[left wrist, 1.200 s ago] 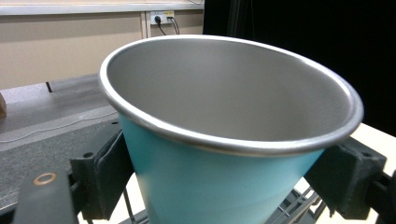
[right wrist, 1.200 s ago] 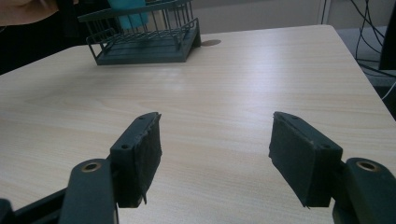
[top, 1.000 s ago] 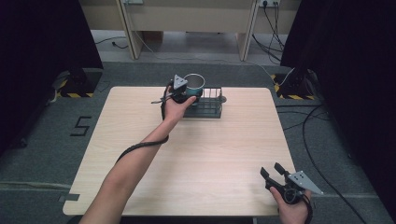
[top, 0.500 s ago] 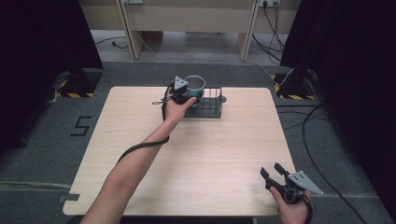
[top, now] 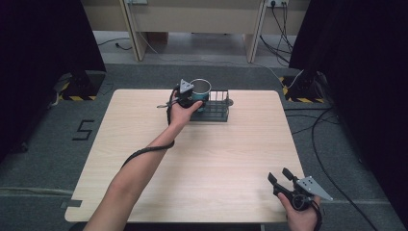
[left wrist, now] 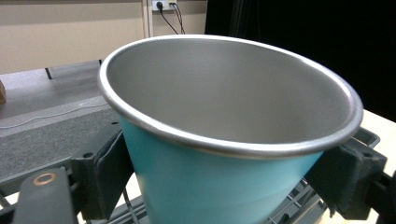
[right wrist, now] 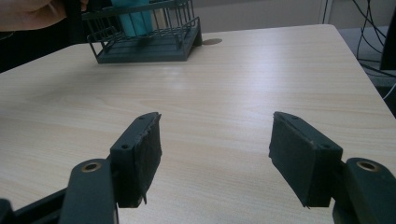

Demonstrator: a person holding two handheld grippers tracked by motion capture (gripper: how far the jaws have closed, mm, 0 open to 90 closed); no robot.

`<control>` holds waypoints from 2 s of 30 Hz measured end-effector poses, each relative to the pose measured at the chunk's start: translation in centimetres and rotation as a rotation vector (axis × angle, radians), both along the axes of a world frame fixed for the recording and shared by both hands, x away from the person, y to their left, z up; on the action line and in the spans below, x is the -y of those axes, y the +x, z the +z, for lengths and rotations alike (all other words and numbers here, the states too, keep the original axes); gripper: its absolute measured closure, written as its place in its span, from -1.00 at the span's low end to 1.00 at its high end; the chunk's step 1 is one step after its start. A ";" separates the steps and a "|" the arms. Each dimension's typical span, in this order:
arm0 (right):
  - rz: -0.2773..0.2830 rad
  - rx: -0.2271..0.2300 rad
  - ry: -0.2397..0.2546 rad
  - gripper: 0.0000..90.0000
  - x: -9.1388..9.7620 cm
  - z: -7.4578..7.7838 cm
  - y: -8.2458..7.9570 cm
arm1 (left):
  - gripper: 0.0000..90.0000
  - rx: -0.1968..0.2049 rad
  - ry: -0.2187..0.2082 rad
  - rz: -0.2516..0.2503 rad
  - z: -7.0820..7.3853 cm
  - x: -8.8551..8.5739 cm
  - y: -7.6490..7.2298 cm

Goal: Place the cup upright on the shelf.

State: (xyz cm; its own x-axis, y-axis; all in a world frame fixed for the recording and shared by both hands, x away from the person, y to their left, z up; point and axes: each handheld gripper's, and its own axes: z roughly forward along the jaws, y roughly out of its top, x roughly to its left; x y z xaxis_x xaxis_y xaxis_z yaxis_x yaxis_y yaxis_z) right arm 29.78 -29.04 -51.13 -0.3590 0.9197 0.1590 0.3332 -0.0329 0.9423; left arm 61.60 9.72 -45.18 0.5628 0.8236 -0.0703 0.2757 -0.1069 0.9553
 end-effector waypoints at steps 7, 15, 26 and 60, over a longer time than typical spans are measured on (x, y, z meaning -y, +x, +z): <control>0.000 0.000 -0.001 -0.24 0.0 0.0 0.0 | -0.69 0.002 -0.005 -0.007 0.0 -0.1 0.1; 0.002 -0.004 0.000 -0.24 0.0 0.0 0.0 | -0.70 0.011 -0.009 -0.012 0.0 -0.3 -0.1; 0.003 -0.005 -0.002 -0.24 -0.1 0.0 0.0 | -0.70 0.019 -0.005 -0.015 0.0 -0.4 -0.4; 0.005 -0.002 -0.017 -0.23 -0.1 0.0 0.1 | -0.68 0.064 -0.016 -0.037 1.1 -3.0 -3.1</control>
